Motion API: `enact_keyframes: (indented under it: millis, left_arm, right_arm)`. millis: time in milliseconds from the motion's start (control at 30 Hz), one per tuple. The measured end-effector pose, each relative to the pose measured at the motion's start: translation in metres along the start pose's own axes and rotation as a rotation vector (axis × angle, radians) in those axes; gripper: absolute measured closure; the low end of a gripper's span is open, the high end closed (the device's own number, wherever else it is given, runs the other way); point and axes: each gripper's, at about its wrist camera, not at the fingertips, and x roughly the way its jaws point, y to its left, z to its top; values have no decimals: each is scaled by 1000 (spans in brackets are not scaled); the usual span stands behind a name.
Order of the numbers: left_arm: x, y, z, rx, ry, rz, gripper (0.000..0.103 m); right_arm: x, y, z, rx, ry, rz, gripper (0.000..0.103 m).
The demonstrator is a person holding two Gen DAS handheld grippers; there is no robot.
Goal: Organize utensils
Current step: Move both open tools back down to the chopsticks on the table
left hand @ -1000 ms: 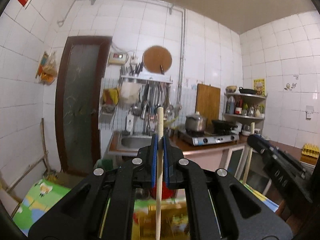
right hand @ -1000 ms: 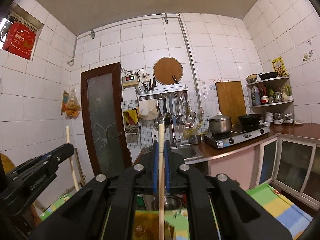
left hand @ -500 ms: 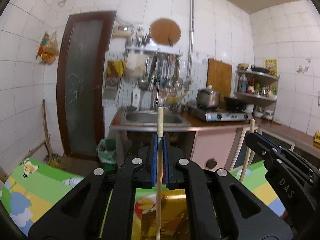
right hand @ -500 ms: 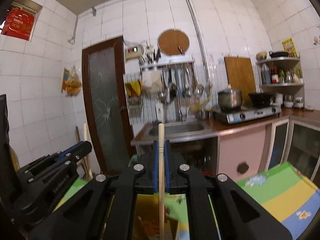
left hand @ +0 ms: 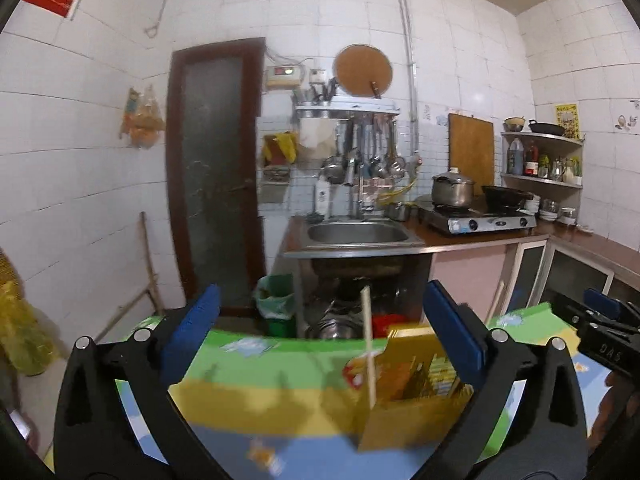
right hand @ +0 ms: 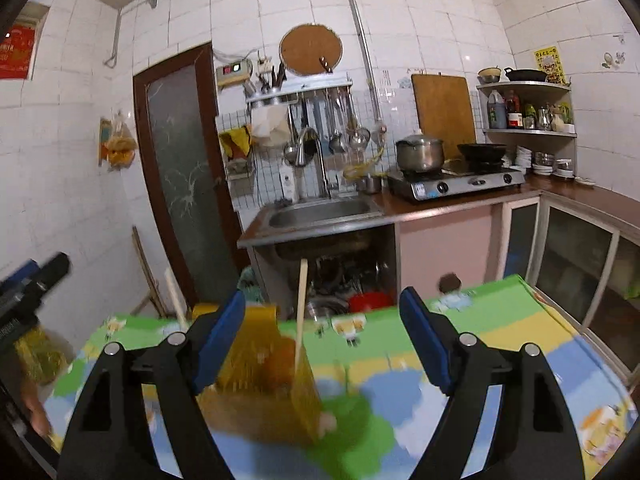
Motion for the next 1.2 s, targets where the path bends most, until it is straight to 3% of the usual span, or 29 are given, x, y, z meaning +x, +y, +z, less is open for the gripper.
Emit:
enact_keyframes:
  millis: [100,267,500,633,867,1100,1200]
  left_arm:
    - [-25,16,-14,-18,73,11,5]
    - [-55,37,-65,-61,193,43,5]
    - [-46,48,-143,-123,390,80,5]
    - [-36,38,-178,-95,479,85,5]
    - [-15,20,-208,-41,584,93,5]
    - [6,22,-234,-62,688,109,5]
    - [9,23,-235,-74,695,108,5]
  right_arm:
    - [-23,2,-17,-22,53,-7,25]
    - [-56,10,-66,-86,131,-24,25]
    - [-55,6,-130,-88,268,-61,25]
    - [-44,6,-155,-90,342,-75,25]
    - [-17,6,-185,-75,453,-84,25]
    - [-5,4,-197,-48,512,-82,25]
    - [-4,4,-198,-46,518,-80,25]
